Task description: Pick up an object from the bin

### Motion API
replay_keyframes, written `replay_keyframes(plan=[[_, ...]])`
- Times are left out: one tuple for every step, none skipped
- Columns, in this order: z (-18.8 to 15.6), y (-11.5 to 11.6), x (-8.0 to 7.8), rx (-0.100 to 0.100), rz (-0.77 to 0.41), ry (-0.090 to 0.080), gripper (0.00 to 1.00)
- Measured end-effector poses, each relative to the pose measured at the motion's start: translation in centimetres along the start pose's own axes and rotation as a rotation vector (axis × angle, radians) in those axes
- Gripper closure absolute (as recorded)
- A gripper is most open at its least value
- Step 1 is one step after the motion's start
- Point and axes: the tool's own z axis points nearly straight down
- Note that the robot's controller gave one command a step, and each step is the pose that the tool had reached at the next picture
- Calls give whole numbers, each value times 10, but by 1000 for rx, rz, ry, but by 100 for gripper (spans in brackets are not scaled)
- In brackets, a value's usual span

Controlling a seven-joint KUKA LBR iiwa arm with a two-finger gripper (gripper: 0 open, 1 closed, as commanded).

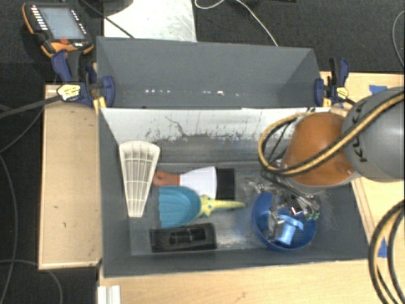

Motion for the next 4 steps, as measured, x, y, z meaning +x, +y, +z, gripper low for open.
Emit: replay_keyframes(plan=[[-5,1,-1,2,175,-4,100],[-5,1,-1,2,175,-4,100],[-6,1,-1,2,175,-5,100],[-14,1,-1,2,175,-6,100]])
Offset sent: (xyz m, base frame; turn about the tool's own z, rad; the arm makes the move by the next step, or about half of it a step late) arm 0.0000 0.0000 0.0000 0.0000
